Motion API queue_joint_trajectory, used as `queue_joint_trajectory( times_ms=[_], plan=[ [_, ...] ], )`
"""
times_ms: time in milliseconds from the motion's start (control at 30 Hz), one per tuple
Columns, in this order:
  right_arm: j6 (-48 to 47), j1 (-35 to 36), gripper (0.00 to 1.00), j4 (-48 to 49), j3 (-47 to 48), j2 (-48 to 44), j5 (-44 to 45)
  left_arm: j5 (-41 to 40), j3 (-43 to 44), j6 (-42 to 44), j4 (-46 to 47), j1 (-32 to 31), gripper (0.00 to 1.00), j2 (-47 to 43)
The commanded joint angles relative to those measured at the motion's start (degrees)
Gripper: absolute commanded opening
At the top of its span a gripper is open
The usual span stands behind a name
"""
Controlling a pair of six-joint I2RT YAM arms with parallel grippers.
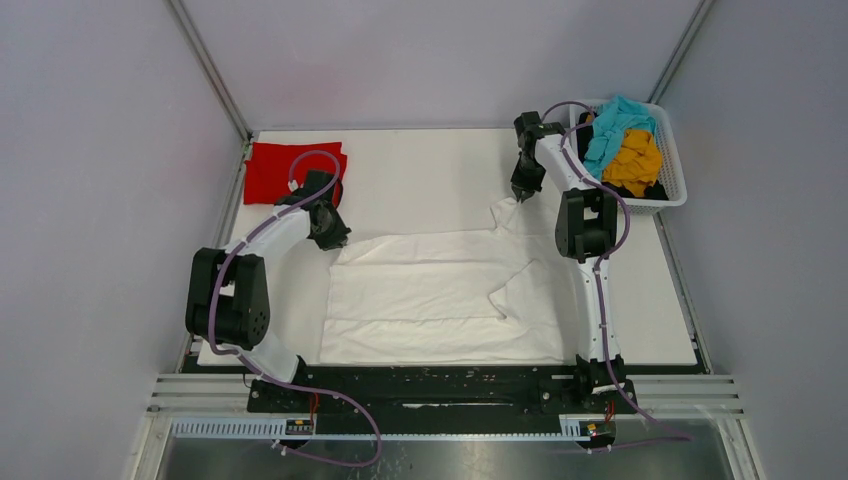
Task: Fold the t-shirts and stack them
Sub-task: Grab the side of the flattened tshirt furthest away from the robot with both arms, then fold the other side of the tshirt into a rectangle
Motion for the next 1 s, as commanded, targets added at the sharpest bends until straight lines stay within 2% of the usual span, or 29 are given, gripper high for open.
queue_joint_trajectory(
  times_ms=[0,133,300,500,733,967],
  plan=[
    [-0.6,0.0,0.15,-0.9,2.9,1.2,0.7,-0.5,0.1,-0.3,1.1,-0.3,0.00,-2.7],
    [-2.5,-0.1,0.00,3.4,0.2,-1.3,-1.2,-0.4,-0.2,-0.2,1.0,-0.3,0.00,-3.6],
    [-8.3,0.2,0.00,12.0,-7.5,-8.8,-3.3,-0.4,-0.6,0.1,0.7,-0.6,0.00,-4.9],
    [-13.9,1.1,0.00,22.5,-27.7,-23.1,-9.4,-0.3,-2.0,0.1,1.0,-1.2,0.00,-7.0],
    [-17.4,3.2,0.00,25.6,-44.5,-37.3,-9.1,-0.5,-5.6,-0.3,1.0,-2.4,0.00,-10.7],
    [-19.3,6.4,0.00,24.7,-56.2,-49.2,-4.2,-0.8,-11.9,-1.2,1.1,-2.9,0.00,-17.7]
  ],
)
